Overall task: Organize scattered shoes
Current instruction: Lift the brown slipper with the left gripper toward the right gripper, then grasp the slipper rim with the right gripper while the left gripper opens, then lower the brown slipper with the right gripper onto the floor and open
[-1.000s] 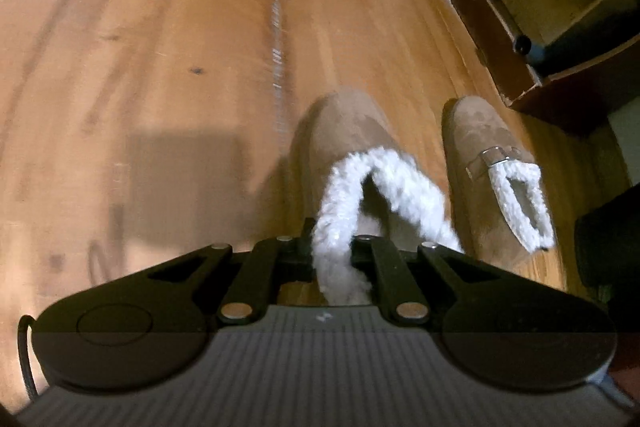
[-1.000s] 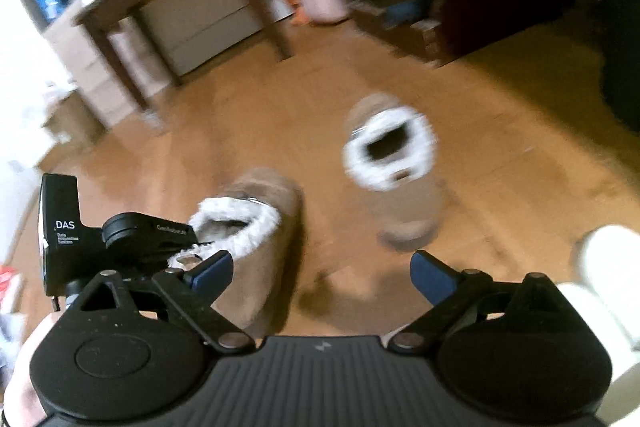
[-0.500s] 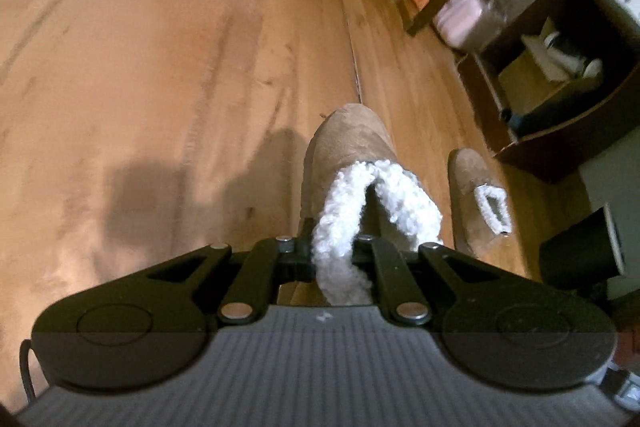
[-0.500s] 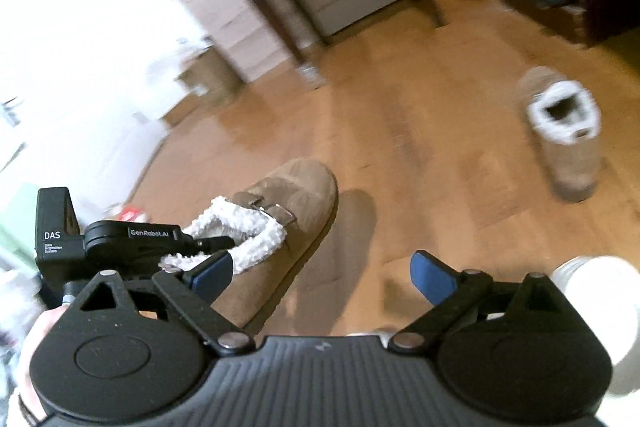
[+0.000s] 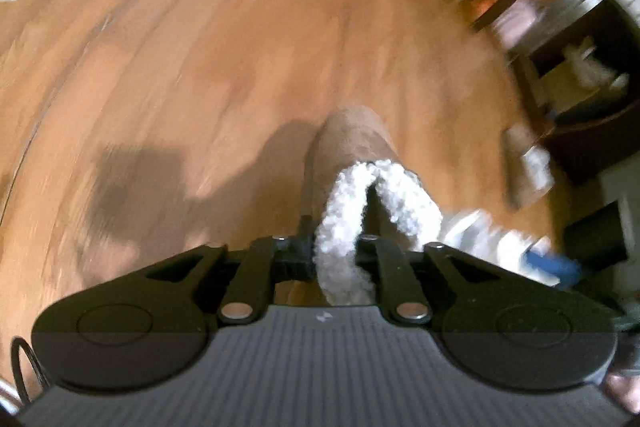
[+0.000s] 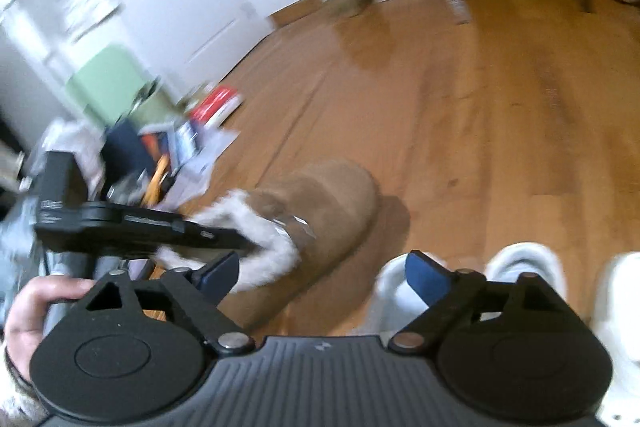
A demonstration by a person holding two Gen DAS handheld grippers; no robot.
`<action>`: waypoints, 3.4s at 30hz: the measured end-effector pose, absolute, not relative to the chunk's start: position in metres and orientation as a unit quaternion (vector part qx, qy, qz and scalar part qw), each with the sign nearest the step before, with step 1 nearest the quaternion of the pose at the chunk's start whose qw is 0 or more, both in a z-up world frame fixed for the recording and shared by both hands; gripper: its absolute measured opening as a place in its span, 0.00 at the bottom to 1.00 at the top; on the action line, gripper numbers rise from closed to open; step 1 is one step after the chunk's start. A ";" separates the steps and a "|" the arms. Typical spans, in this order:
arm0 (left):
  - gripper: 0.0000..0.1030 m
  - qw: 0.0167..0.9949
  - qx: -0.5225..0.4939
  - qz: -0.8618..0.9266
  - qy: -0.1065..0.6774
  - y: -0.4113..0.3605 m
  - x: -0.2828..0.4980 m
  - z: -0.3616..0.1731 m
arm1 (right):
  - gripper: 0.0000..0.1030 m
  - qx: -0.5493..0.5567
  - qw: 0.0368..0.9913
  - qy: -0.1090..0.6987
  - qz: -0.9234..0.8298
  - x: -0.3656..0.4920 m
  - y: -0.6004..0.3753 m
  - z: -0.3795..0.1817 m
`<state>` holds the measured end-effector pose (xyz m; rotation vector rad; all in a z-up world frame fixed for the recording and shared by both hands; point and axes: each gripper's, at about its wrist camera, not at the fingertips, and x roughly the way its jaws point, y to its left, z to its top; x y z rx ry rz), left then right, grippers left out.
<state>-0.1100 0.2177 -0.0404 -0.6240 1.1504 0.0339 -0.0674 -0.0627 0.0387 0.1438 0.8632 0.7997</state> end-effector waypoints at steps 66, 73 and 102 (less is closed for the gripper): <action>0.68 0.833 -0.225 0.131 0.488 0.278 -0.249 -0.029 | 0.17 0.401 0.706 0.526 0.252 -0.075 0.010 -0.092; 0.69 0.828 -0.242 0.144 0.484 0.293 -0.248 -0.029 | 0.19 0.585 0.549 0.563 0.198 -0.114 0.005 -0.130; 0.73 0.784 -0.321 0.168 0.505 0.339 -0.231 -0.040 | 0.97 -0.302 0.690 0.353 0.554 -0.133 0.180 -0.114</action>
